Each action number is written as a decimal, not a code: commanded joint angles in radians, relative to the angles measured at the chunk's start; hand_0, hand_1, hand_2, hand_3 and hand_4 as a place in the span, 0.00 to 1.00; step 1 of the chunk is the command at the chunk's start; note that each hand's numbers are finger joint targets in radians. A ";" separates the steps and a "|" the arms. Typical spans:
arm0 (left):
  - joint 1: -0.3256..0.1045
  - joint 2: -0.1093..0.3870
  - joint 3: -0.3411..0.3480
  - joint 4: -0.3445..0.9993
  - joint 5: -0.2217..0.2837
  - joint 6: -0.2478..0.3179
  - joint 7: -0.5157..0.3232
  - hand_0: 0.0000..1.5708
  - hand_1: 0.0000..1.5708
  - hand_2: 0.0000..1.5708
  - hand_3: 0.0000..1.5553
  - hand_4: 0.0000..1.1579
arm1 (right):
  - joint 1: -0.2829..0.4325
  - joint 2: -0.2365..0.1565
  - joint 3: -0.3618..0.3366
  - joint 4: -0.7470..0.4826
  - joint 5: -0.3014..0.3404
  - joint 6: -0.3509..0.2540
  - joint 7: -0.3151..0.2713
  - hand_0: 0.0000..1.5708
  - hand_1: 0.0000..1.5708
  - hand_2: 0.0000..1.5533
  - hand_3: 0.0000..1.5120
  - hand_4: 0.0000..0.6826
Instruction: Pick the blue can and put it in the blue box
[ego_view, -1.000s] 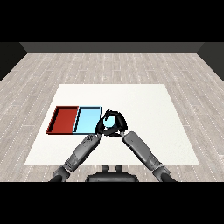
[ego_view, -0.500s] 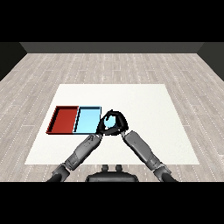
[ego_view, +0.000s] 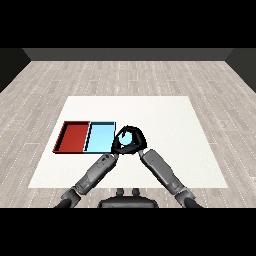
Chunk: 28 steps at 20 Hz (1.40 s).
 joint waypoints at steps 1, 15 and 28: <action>0.001 -0.022 0.015 0.052 0.071 0.011 -0.160 1.00 1.00 1.00 0.95 0.58 | -0.013 0.022 0.025 0.049 -0.038 -0.021 -0.044 0.85 0.85 0.89 0.87 0.69; 0.002 -0.023 -0.007 0.069 0.078 0.091 -0.314 1.00 1.00 1.00 0.94 0.99 | 0.091 0.022 -0.044 -0.068 0.089 -0.025 0.043 0.00 0.00 0.00 0.00 0.00; -0.064 0.058 0.135 0.048 -0.054 0.090 -0.144 1.00 1.00 1.00 0.95 0.97 | 0.225 -0.082 -0.208 -0.352 -0.006 0.132 0.085 0.00 0.00 0.00 0.00 0.00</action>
